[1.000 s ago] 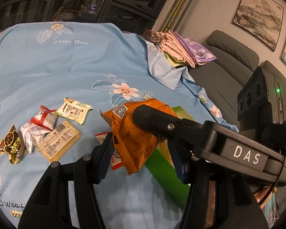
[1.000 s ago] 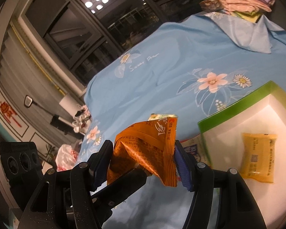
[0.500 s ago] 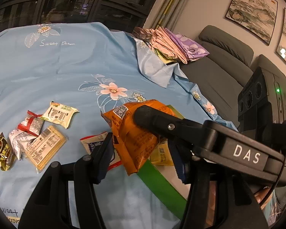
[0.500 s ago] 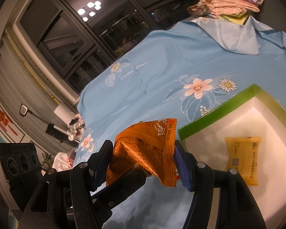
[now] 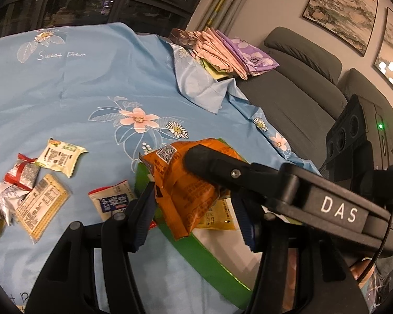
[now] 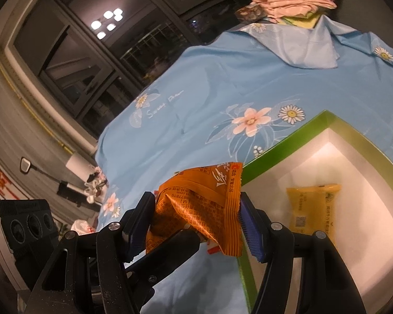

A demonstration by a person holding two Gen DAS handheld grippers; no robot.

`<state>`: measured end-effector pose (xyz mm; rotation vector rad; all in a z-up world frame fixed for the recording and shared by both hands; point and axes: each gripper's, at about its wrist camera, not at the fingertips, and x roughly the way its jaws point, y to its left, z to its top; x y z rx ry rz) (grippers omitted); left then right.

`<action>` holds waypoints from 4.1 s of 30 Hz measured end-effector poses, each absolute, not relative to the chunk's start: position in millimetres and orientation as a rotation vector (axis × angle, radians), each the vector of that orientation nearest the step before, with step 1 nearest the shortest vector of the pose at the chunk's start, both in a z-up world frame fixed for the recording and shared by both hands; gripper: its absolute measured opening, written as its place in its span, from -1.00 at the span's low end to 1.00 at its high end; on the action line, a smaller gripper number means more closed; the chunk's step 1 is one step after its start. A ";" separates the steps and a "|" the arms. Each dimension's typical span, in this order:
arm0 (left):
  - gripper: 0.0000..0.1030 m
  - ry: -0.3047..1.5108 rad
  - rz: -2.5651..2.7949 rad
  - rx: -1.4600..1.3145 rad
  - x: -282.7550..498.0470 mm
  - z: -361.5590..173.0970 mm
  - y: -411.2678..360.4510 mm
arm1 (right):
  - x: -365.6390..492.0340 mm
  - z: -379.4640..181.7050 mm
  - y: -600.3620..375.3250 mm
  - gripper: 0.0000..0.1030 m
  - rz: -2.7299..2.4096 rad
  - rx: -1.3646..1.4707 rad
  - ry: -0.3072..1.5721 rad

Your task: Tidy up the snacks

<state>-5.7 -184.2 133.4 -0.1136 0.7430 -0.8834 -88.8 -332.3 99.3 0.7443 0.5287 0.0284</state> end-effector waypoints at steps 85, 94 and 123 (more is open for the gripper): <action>0.08 0.946 -0.924 -0.053 12.2 79.2 -259.6 | -90.2 31.4 -399.2 0.27 -0.189 0.939 0.771; 0.11 0.941 -0.903 -0.052 12.1 80.3 -257.6 | -90.4 31.5 -399.9 0.27 -0.191 0.934 0.767; 0.94 0.767 -0.597 -0.104 -9.2 135.7 -107.0 | -97.8 98.4 -341.7 0.65 -0.179 0.671 0.610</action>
